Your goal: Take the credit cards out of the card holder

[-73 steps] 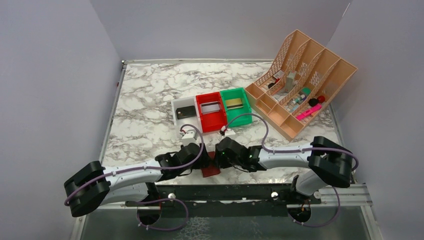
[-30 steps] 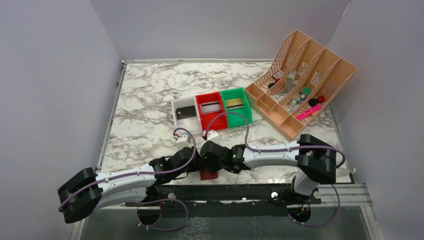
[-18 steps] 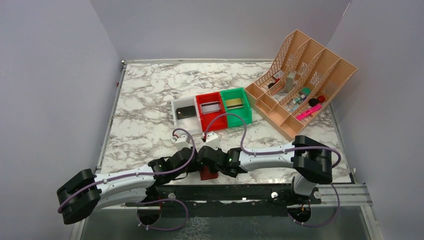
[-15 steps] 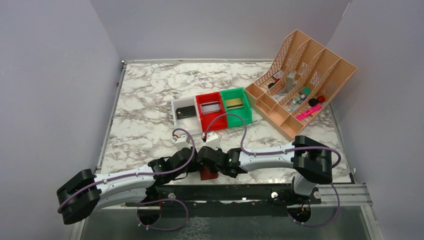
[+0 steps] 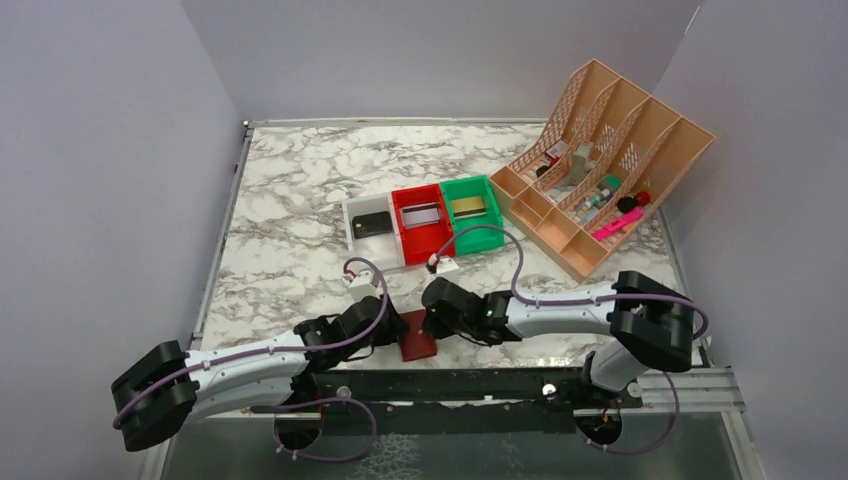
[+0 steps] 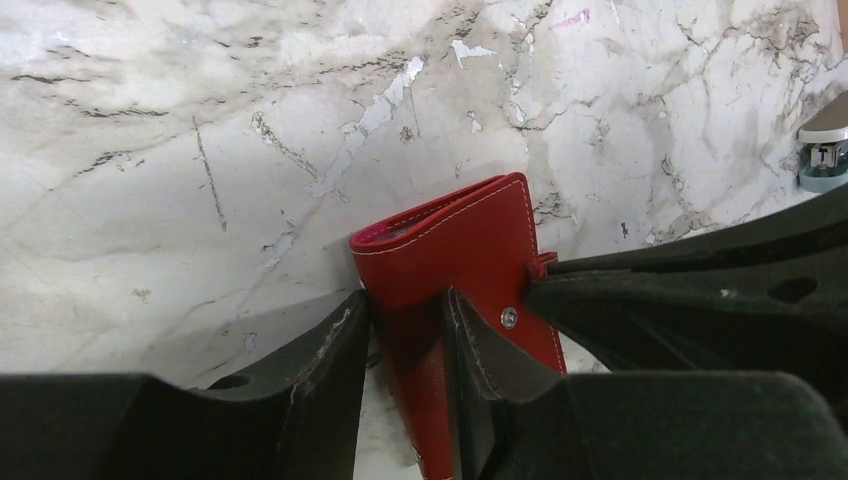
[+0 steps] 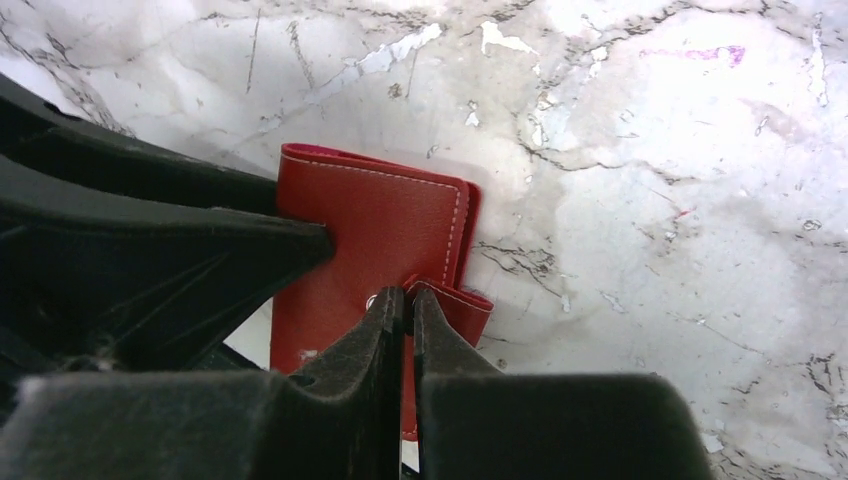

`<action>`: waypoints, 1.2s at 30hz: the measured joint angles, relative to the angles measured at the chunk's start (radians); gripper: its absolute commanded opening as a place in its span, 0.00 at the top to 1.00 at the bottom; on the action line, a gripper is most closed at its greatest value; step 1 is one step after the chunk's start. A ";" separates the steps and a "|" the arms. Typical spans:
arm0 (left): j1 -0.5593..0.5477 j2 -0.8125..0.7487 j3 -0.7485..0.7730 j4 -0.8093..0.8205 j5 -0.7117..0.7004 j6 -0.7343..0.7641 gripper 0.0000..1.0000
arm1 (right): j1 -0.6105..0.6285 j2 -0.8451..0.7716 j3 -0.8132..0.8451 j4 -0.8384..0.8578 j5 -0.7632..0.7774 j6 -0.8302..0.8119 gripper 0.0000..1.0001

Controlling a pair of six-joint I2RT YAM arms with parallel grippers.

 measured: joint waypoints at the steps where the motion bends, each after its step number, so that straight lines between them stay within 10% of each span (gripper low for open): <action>1: 0.000 -0.001 0.000 -0.001 0.000 0.000 0.65 | -0.010 -0.007 -0.010 0.010 -0.016 0.003 0.88; 22: 0.000 -0.006 0.000 -0.007 0.001 0.005 0.60 | -0.029 -0.023 -0.007 -0.188 0.047 0.057 0.70; 36: 0.000 -0.006 0.005 -0.015 0.002 0.012 0.56 | -0.029 -0.035 -0.069 -0.045 -0.009 0.059 0.91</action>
